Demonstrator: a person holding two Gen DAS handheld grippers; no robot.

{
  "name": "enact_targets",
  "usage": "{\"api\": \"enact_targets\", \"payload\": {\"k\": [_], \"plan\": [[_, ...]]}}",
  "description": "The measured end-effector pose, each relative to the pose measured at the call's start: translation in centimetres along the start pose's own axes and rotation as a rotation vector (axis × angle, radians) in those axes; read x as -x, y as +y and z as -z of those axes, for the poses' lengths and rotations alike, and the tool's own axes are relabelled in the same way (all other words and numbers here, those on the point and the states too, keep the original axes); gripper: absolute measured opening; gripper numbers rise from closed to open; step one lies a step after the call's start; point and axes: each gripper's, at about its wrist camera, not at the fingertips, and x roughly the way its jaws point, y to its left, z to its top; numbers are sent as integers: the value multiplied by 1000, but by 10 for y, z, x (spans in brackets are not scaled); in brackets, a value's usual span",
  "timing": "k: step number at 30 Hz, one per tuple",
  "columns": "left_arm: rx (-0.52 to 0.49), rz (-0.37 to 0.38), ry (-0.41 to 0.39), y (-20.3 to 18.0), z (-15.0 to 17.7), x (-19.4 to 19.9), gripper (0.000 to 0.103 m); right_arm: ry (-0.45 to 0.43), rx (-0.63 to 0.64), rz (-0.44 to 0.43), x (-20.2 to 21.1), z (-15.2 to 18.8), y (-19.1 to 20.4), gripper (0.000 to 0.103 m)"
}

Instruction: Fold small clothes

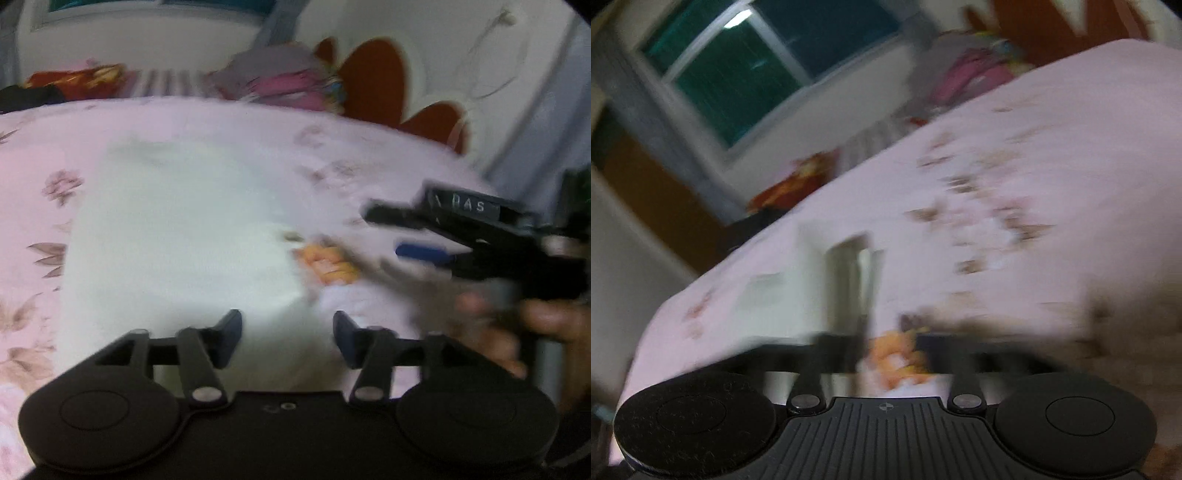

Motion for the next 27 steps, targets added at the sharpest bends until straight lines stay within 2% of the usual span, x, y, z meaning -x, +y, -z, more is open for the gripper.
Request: {"api": "enact_targets", "payload": {"k": [1, 2, 4, 5, 8, 10, 12, 18, 24, 26, 27], "plan": [[8, 11, -26, 1, -1, 10, 51, -37, -8, -50, 8, 2, -6, 89], [21, 4, -45, 5, -4, 18, 48, -36, -18, -94, 12, 1, -9, 88], [70, -27, -107, 24, -10, 36, 48, -8, -28, -111, 11, -1, -8, 67], [90, -50, -129, 36, -16, 40, 48, 12, -28, -136, 9, 0, -6, 63], [172, -114, -130, 72, -29, 42, 48, 60, -24, -208, 0, 5, 7, 60], [219, -107, -132, 93, -33, 40, 47, 75, -13, -222, -8, 13, 22, 60], [229, -116, -125, 106, -38, 38, 45, 87, -8, -225, -15, 16, 30, 60], [219, -77, -102, 129, -47, 22, 43, 151, 12, -205, -37, 29, 47, 41], [160, -64, -5, 142, -48, -2, 35, 148, 2, -123, -52, 42, 50, 39], [153, -57, 24, 148, -47, -8, 35, 146, 8, -100, -60, 43, 50, 26], [153, -45, 24, 150, -46, -9, 35, 144, 23, -90, -60, 43, 52, 13]]}}
